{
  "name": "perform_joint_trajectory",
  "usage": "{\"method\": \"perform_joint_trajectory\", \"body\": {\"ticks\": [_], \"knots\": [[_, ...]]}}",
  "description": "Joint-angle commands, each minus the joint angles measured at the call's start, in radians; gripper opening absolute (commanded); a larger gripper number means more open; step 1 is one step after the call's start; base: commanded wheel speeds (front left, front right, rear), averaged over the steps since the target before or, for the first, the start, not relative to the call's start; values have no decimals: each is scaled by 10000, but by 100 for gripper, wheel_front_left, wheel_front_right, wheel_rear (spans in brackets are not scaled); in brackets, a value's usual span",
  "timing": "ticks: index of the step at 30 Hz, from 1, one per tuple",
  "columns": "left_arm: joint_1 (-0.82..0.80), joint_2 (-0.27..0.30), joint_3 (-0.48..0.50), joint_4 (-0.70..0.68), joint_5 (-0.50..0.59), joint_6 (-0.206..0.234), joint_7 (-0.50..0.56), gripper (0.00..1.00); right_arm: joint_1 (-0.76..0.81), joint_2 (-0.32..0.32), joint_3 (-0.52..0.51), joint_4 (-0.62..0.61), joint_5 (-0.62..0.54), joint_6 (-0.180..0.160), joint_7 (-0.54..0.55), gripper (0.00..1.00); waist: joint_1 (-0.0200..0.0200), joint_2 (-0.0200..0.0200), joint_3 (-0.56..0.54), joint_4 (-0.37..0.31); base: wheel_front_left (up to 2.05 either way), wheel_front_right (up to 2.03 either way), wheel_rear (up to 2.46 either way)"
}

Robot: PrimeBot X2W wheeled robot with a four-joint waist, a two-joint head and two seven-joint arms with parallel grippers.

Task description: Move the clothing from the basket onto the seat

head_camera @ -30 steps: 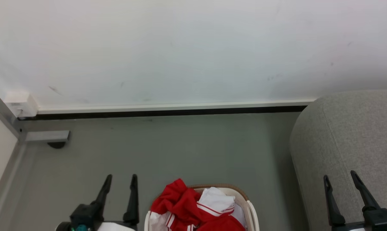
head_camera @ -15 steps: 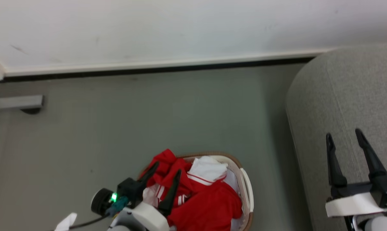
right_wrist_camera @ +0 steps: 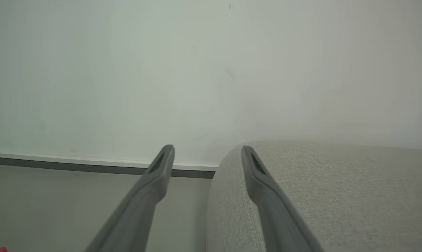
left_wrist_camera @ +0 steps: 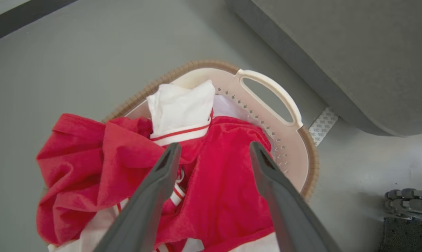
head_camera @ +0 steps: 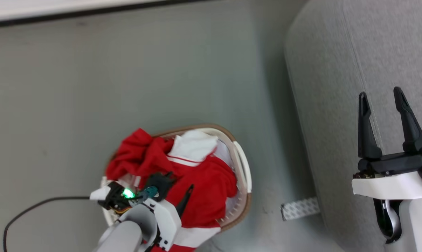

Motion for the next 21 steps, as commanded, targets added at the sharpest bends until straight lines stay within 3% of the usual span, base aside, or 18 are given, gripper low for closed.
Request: {"method": "perform_joint_trajectory", "body": {"ticks": [1, 8, 17, 21], "knots": [[-244, 218, -58, 121, 188, -5, 192, 100, -183, -5, 87, -76, 267, -22, -19, 100, -3, -1, 808, -683, 0, 0, 0], [-656, 620, -74, 554, 388, 196, 839, 100, -459, -5, 169, -303, 684, -22, -21, 100, -3, -1, 1735, -1162, 0, 0, 0], [-853, 1284, 310, 1150, 220, 770, 1537, 100, -768, -7, 200, -697, 1135, -22, -21, 100, -3, -1, 2577, -1493, 0, 0, 0], [-912, 1479, 395, 1259, 89, 715, 1588, 100, -850, -7, 219, -792, 1269, -22, -21, 100, -3, -1, 2905, -1546, 0, 0, 0]]}}
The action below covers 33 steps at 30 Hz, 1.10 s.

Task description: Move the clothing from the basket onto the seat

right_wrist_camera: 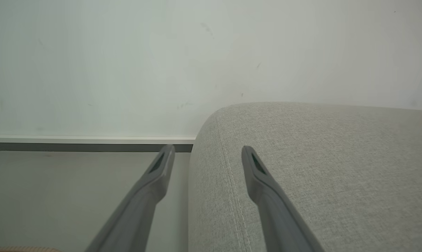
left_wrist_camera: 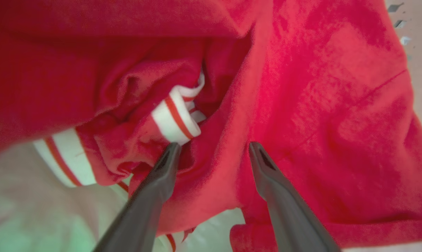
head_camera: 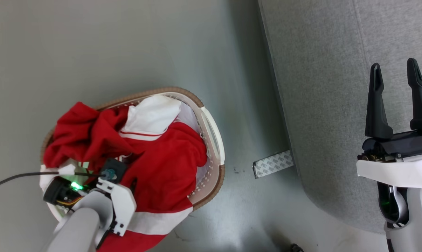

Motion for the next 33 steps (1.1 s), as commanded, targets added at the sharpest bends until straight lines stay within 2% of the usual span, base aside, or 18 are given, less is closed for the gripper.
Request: {"method": "perform_joint_trajectory", "body": {"ticks": [1, 6, 10, 11, 15, 19, 27, 33], "knots": [[-129, 103, 18, 58, -140, -53, 25, 100, -153, -5, -1, -38, 68, -24, -21, 100, -1, 0, 250, -70, 0, 0, 0], [-213, 101, -30, 169, -177, -4, 7, 100, -214, -5, 7, -21, 162, -24, -21, 100, -1, 0, 461, -78, 0, 0, 0], [-362, -57, -148, 246, -261, -139, -104, 99, -217, -6, 44, 5, 260, -24, -21, 100, -1, 0, 553, -88, 0, 0, 0], [-400, -122, -192, 253, -298, -182, -128, 0, -206, -6, 41, 32, 258, -23, -21, 100, -1, 0, 531, -72, 0, 0, 0], [-406, -392, -204, 325, -594, -294, -285, 0, -28, -6, -51, 220, 108, -23, -21, 100, -1, 0, 174, 84, 0, 0, 0], [-103, -840, -70, 301, -1124, -403, -732, 0, 251, -11, -269, 464, -149, -24, -20, 100, -1, 0, -658, 403, 0, 0, 0], [973, -1748, 30, -232, -2512, -669, -1315, 0, 1174, -17, -895, 951, -995, -23, -21, 100, -1, 0, -3101, 1331, 0, 0, 0], [1773, -2069, -113, -1233, -3317, -725, -1195, 0, 1952, -22, -1246, 1280, -1468, -23, -20, 100, -1, 0, -4827, 1975, 0, 0, 0]]}}
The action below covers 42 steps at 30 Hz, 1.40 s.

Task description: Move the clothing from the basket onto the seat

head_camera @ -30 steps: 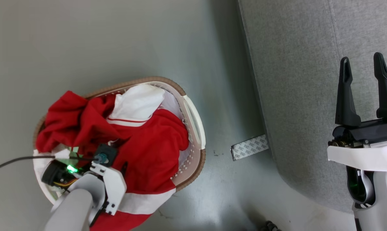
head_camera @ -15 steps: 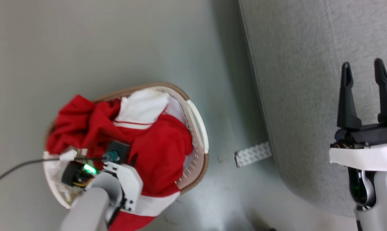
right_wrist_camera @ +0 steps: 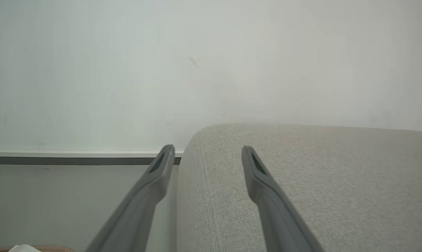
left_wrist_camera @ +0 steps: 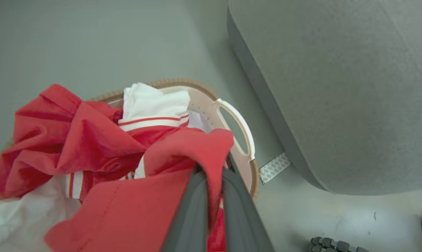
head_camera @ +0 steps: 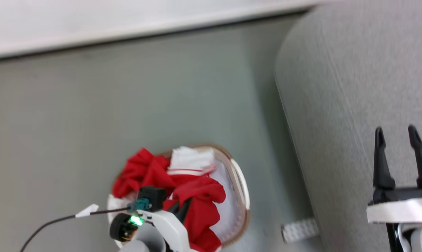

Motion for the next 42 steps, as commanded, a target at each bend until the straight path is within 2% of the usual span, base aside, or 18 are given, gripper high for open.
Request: {"method": "perform_joint_trajectory", "body": {"ticks": [1, 14, 22, 35, 42], "knots": [[266, -58, -8, -272, -178, -23, 54, 0, 302, -41, -98, 72, -151, -24, -21, 100, 2, 0, -1469, 854, 0, 0, 0], [1147, -203, -118, -3438, -743, 483, 802, 0, 1604, -42, -686, 478, -576, -25, -21, 100, 2, 0, -3603, 1768, 0, 0, 0], [850, -197, 146, -5121, -862, 1002, 1169, 0, 2246, -42, -729, 528, -652, -23, -20, 100, 2, 0, -4438, 1897, 0, 0, 0], [42, 45, 594, -6242, -896, 1382, 1574, 0, 2985, -40, -443, 474, -483, -25, -20, 100, 2, 0, -4873, 1900, 0, 0, 0], [-218, -1, 534, -6274, -901, 1370, 1615, 0, 2899, -36, 656, 286, -268, -23, -21, 100, 2, 0, -4897, 1849, 0, 0, 0]]}}
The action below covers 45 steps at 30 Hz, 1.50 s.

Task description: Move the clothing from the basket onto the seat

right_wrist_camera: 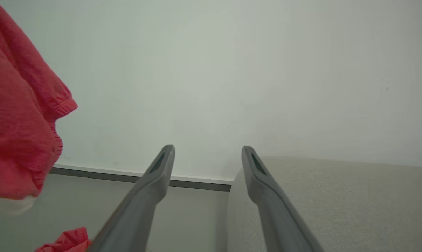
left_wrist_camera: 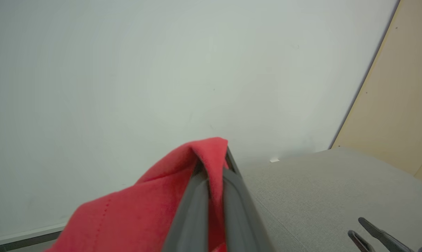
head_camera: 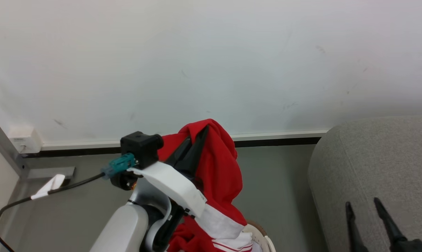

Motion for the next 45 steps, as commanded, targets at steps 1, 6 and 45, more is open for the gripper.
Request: {"method": "perform_joint_trajectory", "body": {"ticks": [1, 6, 45], "knots": [[-109, -7, -29, -10, 7, -40, -7, 0, 11, -31, 441, -43, 134, -23, -19, 100, 1, 0, -23, -16, 0, 0, 0], [-134, -40, -162, 27, -12, -9, -19, 0, -203, -635, 2224, 224, 1208, -23, -19, 100, 1, 0, -92, -55, 0, 0, 0], [-278, -318, -1299, 564, -396, 15, -175, 0, -5648, -44, 7801, 4499, 4324, -23, 33, 0, 1, 0, -94, 364, 0, 0, 0]]}}
